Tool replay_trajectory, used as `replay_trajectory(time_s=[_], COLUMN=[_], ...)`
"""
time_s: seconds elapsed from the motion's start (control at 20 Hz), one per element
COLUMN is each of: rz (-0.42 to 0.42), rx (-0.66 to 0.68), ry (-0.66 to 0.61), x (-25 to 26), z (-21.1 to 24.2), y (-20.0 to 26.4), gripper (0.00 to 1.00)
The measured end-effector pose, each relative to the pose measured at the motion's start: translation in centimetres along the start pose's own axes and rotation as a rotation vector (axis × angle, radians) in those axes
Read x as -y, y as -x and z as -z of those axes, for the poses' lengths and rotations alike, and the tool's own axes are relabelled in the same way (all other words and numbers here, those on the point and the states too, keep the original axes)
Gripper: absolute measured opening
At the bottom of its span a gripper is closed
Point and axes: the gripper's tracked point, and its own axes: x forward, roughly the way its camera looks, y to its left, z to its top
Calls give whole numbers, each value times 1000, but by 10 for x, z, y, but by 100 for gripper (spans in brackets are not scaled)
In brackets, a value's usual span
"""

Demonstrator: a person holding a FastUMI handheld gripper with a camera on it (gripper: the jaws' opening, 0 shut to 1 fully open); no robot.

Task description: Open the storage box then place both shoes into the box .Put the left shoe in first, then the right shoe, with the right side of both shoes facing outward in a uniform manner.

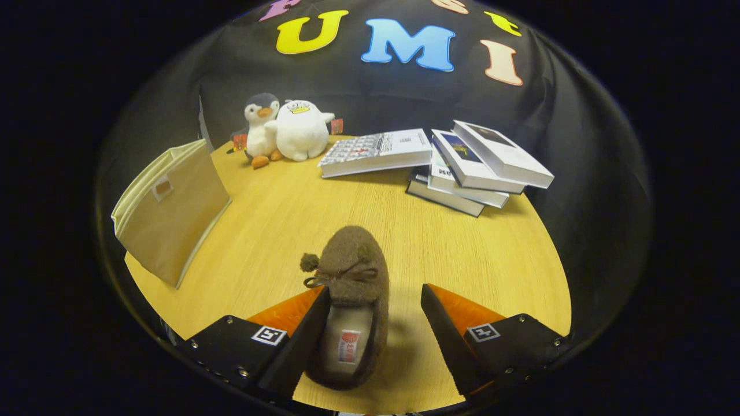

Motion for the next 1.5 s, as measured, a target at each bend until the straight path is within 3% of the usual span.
replay_trajectory(time_s=[0.15, 0.25, 0.35, 0.4, 0.45, 0.55, 0.65, 0.7, 0.95, 1.5], rz=[-16, -49, -68, -64, -10, -6, 15, 21, -32, -128], rx=[-52, -88, -122, -120, -112, -127, -121, -127, -93, 5], ry=[-23, -39, -32, -46, -45, -124, -209, -229, -367, -422], x=[5, 0, -4, -6, 7, 8, 13, 13, -6, -83], z=[17, 25, 31, 31, 29, 30, 24, 23, -10, -102], y=[-13, -18, -21, -23, -24, -26, -23, -20, 1, 51], gripper=[98, 90, 76, 56, 46, 6, 6, 0, 0, 0])
